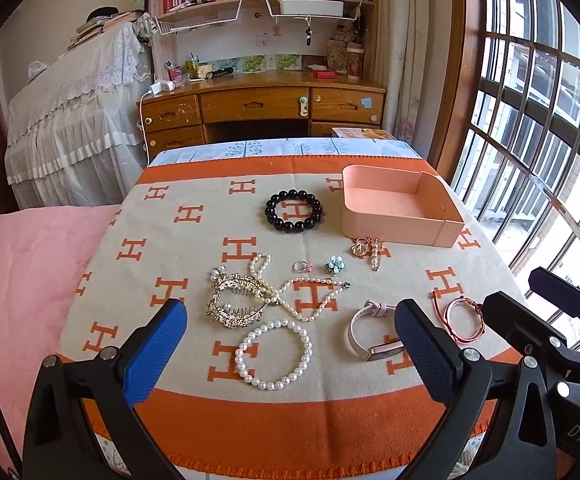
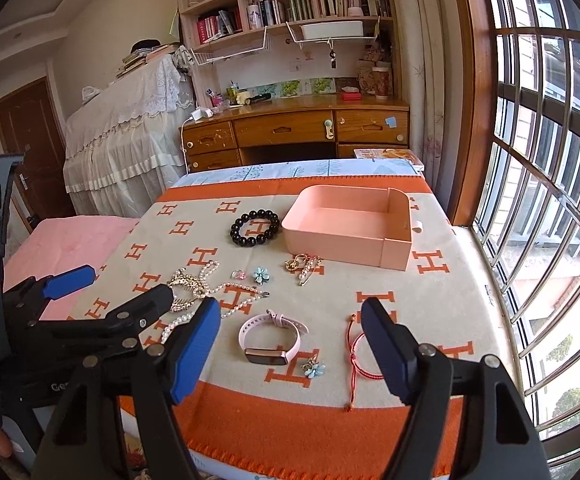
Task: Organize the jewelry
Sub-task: 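Move both tools forward over the jewelry toward the pink box, then grasp the pink-strap smartwatch with the right tool while the left tool grasps the black bead bracelet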
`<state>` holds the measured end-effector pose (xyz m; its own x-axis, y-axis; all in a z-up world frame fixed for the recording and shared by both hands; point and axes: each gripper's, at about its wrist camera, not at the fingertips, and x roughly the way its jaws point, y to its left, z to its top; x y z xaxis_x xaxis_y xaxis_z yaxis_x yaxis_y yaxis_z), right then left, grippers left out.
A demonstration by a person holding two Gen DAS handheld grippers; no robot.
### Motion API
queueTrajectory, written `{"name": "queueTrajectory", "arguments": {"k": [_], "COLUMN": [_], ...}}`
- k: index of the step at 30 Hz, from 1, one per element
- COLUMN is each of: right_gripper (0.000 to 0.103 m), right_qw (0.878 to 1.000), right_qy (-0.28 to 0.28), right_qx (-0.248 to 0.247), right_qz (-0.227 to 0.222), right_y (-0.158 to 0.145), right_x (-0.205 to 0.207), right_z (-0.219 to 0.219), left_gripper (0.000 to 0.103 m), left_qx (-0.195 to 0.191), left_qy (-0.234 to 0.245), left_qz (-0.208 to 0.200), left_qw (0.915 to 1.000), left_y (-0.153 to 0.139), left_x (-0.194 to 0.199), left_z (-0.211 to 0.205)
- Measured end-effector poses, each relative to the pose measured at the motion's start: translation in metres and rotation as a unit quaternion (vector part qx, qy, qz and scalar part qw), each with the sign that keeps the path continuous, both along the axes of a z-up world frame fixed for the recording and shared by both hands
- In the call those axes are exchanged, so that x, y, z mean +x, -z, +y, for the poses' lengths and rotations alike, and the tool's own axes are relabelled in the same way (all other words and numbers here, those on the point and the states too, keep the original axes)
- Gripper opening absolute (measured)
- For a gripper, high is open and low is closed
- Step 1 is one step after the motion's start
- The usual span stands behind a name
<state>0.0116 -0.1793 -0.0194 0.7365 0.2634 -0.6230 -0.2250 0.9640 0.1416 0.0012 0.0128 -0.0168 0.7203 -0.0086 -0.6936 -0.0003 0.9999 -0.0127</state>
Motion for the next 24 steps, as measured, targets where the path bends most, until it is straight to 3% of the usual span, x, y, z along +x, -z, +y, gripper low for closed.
{"name": "queueTrajectory", "arguments": {"k": [6,9,15,24], "right_gripper": [0.073,0.066,0.061,0.061], "right_qw": [1.000,1.000,0.998,0.996], "right_qy": [0.000,-0.002,0.021,0.057], "right_qx": [-0.009,-0.005,-0.004,-0.027], "right_qz": [0.010,0.027,0.058,0.069], "right_y": [0.005,0.007,-0.004,-0.025], "right_x": [0.014,0.026,0.055,0.072], "right_z": [-0.002,-0.007,-0.030,-0.054], "left_gripper": [0.102,0.102,0.102,0.102], "left_qx": [0.015,0.001,-0.011,0.040], "left_qy": [0.037,0.052,0.051,0.062], "left_qz": [0.042,0.056,0.042,0.024], "left_qw": [0.9983,0.9971,0.9978,0.9969], "left_y": [0.011,0.011,-0.010,-0.039], "left_x": [0.021,0.033,0.058,0.098], "left_z": [-0.005,0.001,0.027,0.055]}}
